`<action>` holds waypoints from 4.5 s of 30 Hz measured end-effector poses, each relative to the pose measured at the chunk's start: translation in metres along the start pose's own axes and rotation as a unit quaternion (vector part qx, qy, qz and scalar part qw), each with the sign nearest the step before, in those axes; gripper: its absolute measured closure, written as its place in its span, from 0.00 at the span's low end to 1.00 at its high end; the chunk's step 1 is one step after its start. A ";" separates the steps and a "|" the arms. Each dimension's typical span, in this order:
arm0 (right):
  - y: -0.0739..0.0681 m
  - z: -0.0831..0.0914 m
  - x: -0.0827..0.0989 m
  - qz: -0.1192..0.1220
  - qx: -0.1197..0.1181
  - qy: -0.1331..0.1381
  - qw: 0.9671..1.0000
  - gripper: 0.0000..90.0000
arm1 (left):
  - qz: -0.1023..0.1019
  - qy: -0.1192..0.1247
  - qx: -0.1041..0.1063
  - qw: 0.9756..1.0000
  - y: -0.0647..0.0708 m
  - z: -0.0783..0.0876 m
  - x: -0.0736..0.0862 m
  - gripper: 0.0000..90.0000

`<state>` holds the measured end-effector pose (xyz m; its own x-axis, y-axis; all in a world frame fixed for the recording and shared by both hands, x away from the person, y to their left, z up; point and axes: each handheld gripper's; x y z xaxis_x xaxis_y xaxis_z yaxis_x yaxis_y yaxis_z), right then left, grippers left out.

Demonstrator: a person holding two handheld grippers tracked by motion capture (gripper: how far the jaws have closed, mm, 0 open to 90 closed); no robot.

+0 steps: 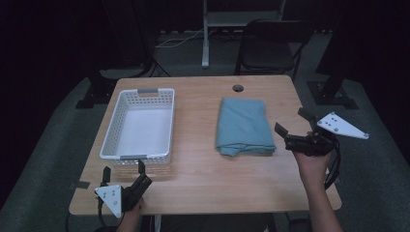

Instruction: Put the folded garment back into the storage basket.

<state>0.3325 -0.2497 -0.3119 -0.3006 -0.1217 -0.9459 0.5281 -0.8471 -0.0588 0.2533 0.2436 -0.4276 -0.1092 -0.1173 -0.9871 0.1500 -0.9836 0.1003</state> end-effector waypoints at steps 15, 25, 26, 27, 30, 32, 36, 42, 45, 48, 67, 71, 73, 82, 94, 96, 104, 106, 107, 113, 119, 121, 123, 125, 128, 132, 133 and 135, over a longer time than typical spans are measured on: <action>0.024 -0.046 -0.015 -0.027 -0.013 -0.054 0.998 0.04 | -0.008 0.001 0.018 1.000 0.000 0.000 0.000 0.01; 0.037 -0.078 0.000 -0.051 -0.001 -0.110 0.993 0.05 | -0.006 -0.002 0.018 1.000 0.002 -0.001 0.000 0.01; 0.037 -0.078 0.000 -0.051 -0.001 -0.110 0.993 0.05 | -0.006 -0.002 0.018 1.000 0.002 -0.001 0.000 0.01; 0.039 -0.083 0.002 -0.060 -0.002 -0.118 0.991 0.05 | -0.008 -0.006 0.020 1.000 0.002 -0.001 0.000 0.01; 0.042 -0.092 0.006 -0.074 -0.003 -0.133 0.988 0.05 | -0.014 -0.007 0.016 1.000 0.004 -0.001 0.000 0.01; 0.046 -0.098 0.010 -0.085 -0.011 -0.142 0.986 0.05 | -0.015 -0.008 0.017 1.000 0.004 -0.001 0.000 0.01; 0.050 -0.107 0.018 -0.106 -0.013 -0.163 0.981 0.05 | -0.015 -0.014 0.020 1.000 0.004 -0.001 0.000 0.01; 0.052 -0.120 0.025 -0.115 -0.010 -0.189 0.975 0.05 | -0.022 -0.006 0.024 0.999 0.005 0.001 0.000 0.01; 0.052 -0.128 0.029 -0.115 -0.002 -0.201 0.973 0.06 | -0.016 -0.008 0.025 1.000 0.004 0.001 0.000 0.01; 0.053 -0.132 0.032 -0.114 -0.002 -0.209 0.971 0.07 | -0.016 -0.010 0.028 0.999 0.004 0.001 0.000 0.01; 0.059 -0.163 0.056 -0.145 -0.015 -0.271 0.951 0.08 | -0.017 -0.009 0.033 0.999 0.003 0.002 0.000 0.01; 0.058 -0.169 0.061 -0.140 -0.011 -0.289 0.947 0.10 | -0.015 -0.010 0.034 0.999 0.003 0.002 0.000 0.01; 0.057 -0.173 0.064 -0.140 -0.012 -0.299 0.944 0.11 | -0.016 -0.008 0.036 0.999 0.003 0.002 0.000 0.01; 0.052 -0.177 0.061 -0.116 -0.006 -0.311 0.943 0.23 | -0.020 -0.006 0.038 0.999 0.003 0.002 0.001 0.01; 0.060 -0.176 0.063 -0.159 -0.082 -0.305 0.936 0.70 | -0.021 -0.006 0.037 0.999 0.003 0.003 0.001 0.01; 0.059 -0.176 0.063 -0.158 -0.081 -0.305 0.936 0.71 | -0.021 -0.005 0.037 0.999 0.003 0.003 0.001 0.01; 0.057 -0.174 0.063 -0.161 -0.078 -0.294 0.939 0.75 | -0.018 -0.007 0.039 0.999 0.003 0.002 0.001 0.01; 0.055 -0.173 0.059 -0.157 -0.076 -0.292 0.940 0.76 | -0.018 -0.007 0.039 0.999 0.003 0.002 0.000 0.01; 0.055 -0.173 0.057 -0.155 -0.079 -0.292 0.941 0.76 | -0.018 -0.007 0.039 0.999 0.003 0.002 0.000 0.01; 0.055 -0.170 0.048 -0.174 -0.108 -0.266 0.942 0.77 | -0.019 -0.006 0.038 0.999 0.003 0.003 0.001 0.01; 0.054 -0.165 0.039 -0.189 -0.134 -0.244 0.942 0.77 | -0.018 -0.006 0.036 0.999 0.003 0.002 0.001 0.01; 0.053 -0.164 0.037 -0.188 -0.137 -0.241 0.942 0.77 | -0.017 -0.007 0.036 0.999 0.003 0.002 0.001 0.01; 0.053 -0.161 0.033 -0.192 -0.146 -0.230 0.943 0.77 | -0.018 -0.006 0.037 0.999 0.003 0.002 0.001 0.01; 0.053 -0.157 0.029 -0.199 -0.153 -0.214 0.944 0.77 | -0.020 -0.007 0.034 0.999 0.004 0.002 0.001 0.01; 0.056 -0.152 0.027 -0.212 -0.167 -0.198 0.942 0.77 | -0.018 -0.008 0.034 0.999 0.003 0.002 0.000 0.01; 0.059 -0.145 0.027 -0.230 -0.189 -0.172 0.939 0.77 | -0.020 -0.007 0.034 0.999 0.004 0.002 0.000 0.01; 0.059 -0.145 0.027 -0.230 -0.189 -0.172 0.939 0.77 | -0.020 -0.007 0.034 0.999 0.004 0.002 0.000 0.01; 0.060 -0.142 0.027 -0.235 -0.194 -0.160 0.939 0.77 | -0.023 -0.005 0.036 0.999 0.005 0.001 0.001 0.01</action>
<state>0.4685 -0.2304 -0.3859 -0.7632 0.0177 -0.6459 0.5079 -0.6016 -0.6165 0.2525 0.2389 -0.4276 -0.1241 -0.0736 -0.9895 0.0733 -0.9952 0.0648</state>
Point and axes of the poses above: each handheld gripper's, and its own axes: z roughly backward along the jaws, x roughly out of its underside, y roughly to its right, and after that the axes turned 13 degrees about -y, right-handed
